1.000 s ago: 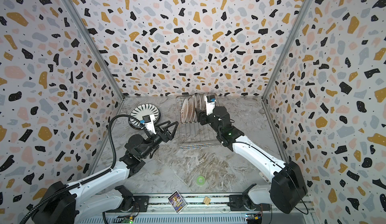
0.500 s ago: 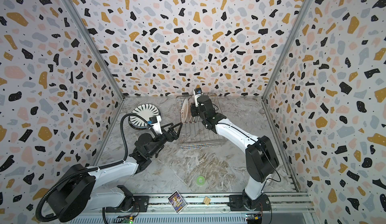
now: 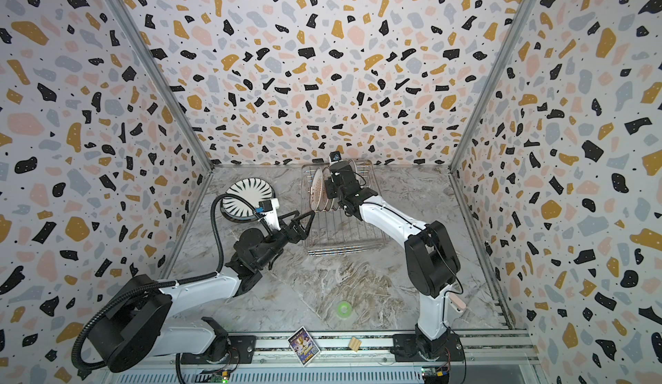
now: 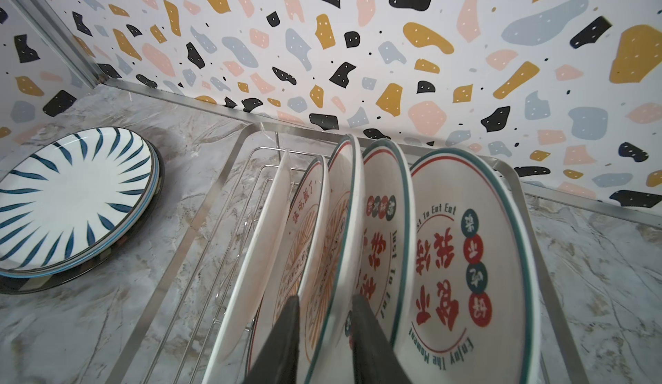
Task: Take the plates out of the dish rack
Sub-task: 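Insert the right gripper beside the front sunburst plate and close on its rim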
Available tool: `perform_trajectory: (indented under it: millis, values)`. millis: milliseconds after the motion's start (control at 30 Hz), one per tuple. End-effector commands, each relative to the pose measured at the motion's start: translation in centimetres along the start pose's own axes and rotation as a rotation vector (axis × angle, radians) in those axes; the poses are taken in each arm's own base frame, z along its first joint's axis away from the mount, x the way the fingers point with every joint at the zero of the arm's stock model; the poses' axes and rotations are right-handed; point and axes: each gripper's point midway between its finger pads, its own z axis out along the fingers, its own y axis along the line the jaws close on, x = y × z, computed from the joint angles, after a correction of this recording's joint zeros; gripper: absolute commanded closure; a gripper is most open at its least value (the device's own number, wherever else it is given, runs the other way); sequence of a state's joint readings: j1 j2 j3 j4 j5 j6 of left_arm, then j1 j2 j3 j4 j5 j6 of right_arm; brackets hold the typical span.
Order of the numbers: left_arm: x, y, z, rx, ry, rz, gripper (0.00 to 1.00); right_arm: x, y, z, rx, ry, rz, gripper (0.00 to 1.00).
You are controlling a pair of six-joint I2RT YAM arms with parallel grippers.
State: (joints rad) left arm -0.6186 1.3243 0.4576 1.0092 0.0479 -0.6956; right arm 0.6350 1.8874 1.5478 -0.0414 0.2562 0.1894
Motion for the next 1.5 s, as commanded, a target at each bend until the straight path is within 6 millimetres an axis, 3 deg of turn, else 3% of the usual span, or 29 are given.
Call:
perform_trajectory:
  millis: [0,567,900,1167,1467]
  values:
    - [-1.5,-1.8,-0.4,0.067,-0.054,0.027,0.0,-1.8,0.0,0.1,0.015,-0.012,0.004,0.73]
    - [-2.6,0.6,-3.4,-0.079,-0.119,0.057,0.0,-0.6,-1.9,2.8,0.228,0.063,-0.021,0.76]
    - [-3.0,1.1,-4.9,-0.114,-0.144,0.079,0.0,0.7,-1.1,4.9,0.292,0.123,-0.071,0.75]
    - [-3.0,1.4,-5.6,-0.126,-0.152,0.084,0.0,-0.8,-1.1,4.3,0.331,0.077,-0.077,0.82]
    - [-2.6,1.7,-5.7,-0.129,-0.152,0.073,0.0,-4.2,-0.8,2.1,0.35,-0.027,-0.053,0.87]
